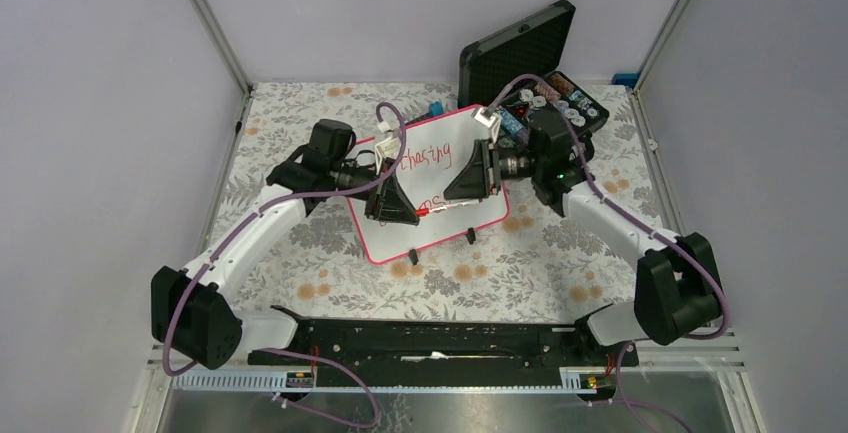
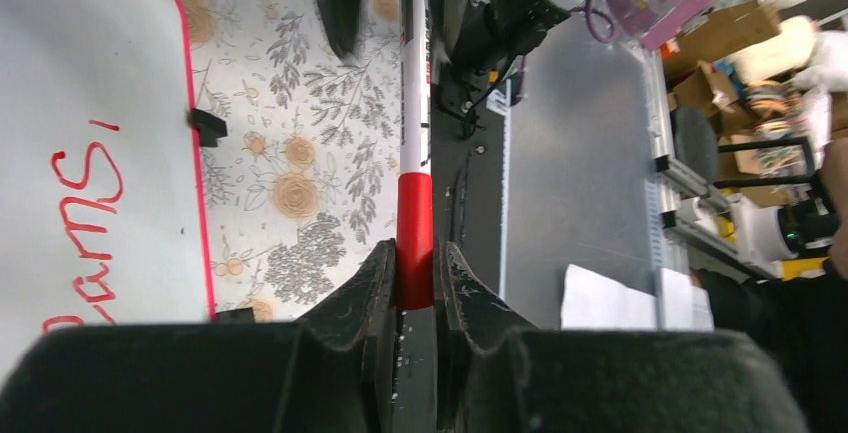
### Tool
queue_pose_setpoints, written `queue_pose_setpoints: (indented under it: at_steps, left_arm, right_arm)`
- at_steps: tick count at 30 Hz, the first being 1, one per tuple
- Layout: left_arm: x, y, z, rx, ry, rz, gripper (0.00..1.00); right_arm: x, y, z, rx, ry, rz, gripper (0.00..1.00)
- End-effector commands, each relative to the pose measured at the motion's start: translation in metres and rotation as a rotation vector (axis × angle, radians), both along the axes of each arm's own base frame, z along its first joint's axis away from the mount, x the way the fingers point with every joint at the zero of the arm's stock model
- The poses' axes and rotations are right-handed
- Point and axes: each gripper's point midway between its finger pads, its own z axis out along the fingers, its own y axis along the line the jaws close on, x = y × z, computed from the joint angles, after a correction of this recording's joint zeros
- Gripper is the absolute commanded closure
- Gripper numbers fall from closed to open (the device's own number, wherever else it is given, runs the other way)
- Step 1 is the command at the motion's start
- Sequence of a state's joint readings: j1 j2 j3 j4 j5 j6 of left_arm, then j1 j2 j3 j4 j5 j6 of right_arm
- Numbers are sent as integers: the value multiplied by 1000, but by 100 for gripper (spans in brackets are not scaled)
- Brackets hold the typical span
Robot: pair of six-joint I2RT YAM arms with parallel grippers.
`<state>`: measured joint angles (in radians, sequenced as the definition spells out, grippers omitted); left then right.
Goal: Write a sentence on the whiteboard
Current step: Pass from the right arm to the left, then pass from the left arm to the right
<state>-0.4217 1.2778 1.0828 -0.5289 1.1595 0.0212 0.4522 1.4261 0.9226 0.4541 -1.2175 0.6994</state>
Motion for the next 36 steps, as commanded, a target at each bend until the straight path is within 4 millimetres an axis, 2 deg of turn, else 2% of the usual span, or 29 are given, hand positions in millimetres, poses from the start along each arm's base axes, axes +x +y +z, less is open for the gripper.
queue_pose_setpoints:
  at_steps: [1, 3, 4, 7, 12, 15, 21, 28, 31, 34, 36]
  left_arm:
    - [6, 3, 4, 19, -159, -6, 100]
    - [2, 5, -1, 34, -149, -13, 100]
    - [1, 6, -3, 39, -142, -11, 100]
    - [-1, 6, -5, 42, -110, -8, 100]
    - [-3, 2, -5, 51, 3, -5, 100]
    - [-3, -3, -9, 77, 84, 12, 100]
    - [-5, -8, -13, 96, 177, 19, 100]
    - [-9, -15, -8, 56, 280, -46, 100]
    - [-15, -17, -7, 49, 289, -71, 100]
    - [-18, -18, -6, 51, 287, -78, 100]
    - [-19, -18, -6, 53, 288, -76, 100]
  right_arm:
    - [22, -35, 28, -23, -205, -87, 48]
    - [27, -51, 24, -71, -249, -125, 35]
    - [28, -58, 21, -102, -261, -144, 31]
    - [27, -75, 12, -225, -377, -177, 26]
    - [23, -91, 0, -400, -537, -177, 25]
    - [11, -88, -8, -518, -644, -116, 25]
    - [-2, -73, 5, -620, -836, -15, 28]
    - [-23, -47, 2, -691, -995, 103, 28]
    - [-19, -38, -2, -731, -1049, 96, 31]
    - [-9, -33, 2, -753, -1069, 58, 34]
    - [-11, -29, 4, -745, -1078, 69, 34]
